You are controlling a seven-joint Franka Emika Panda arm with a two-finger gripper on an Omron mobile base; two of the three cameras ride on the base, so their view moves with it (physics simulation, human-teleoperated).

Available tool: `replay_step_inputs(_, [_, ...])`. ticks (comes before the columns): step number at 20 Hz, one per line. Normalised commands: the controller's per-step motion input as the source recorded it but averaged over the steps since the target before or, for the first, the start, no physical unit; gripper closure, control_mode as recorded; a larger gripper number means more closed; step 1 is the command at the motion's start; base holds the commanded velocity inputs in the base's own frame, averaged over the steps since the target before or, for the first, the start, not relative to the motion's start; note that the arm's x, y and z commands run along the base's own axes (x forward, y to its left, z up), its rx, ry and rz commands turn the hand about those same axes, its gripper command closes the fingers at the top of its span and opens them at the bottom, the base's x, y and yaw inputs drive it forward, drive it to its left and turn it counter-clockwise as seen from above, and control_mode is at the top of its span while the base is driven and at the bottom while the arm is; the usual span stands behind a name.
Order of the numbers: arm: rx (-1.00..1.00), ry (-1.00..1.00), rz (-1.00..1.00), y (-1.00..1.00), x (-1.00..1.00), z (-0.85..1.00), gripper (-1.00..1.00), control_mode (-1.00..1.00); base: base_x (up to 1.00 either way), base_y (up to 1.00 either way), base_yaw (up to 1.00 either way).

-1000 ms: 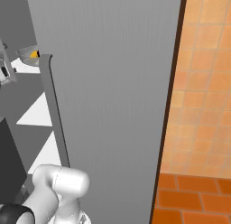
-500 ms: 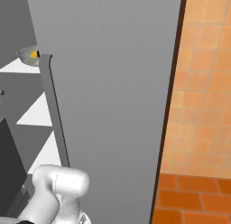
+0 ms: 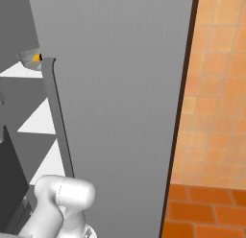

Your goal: Take the meat container that has the fish and place it on the second highest rack of the freezer. Then take the vegetable container that has the avocado and corn and place it on the highest rack of the freezer.

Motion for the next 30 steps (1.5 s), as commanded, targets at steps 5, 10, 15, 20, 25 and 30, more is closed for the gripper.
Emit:
replay_step_inputs(5, [-0.23,0.02,0.23,-0.35,-0.02,-0.32,-1.00,-1.00,0.00,0.00,0.00])
replay_step_inputs(10, [-0.23,0.00,0.37,-0.41,0.00,-0.06,-1.00,-1.00,0.00,0.00,0.00])
replay_step_inputs(15, [-0.26,-0.04,0.42,-0.22,-0.06,-0.02,-1.00,-1.00,0.00,0.00,0.00])
replay_step_inputs(20, [-0.26,-0.09,0.35,-0.23,0.00,-0.04,-1.00,-1.00,0.00,0.00,0.00])
replay_step_inputs(25, [-0.19,-0.04,0.17,-0.01,0.03,-0.16,-1.00,-1.00,0.00,0.00,0.00])
replay_step_inputs(30, [-0.04,0.00,0.01,0.00,-0.07,-0.01,-1.00,1.00,-0.12,0.00,0.00])
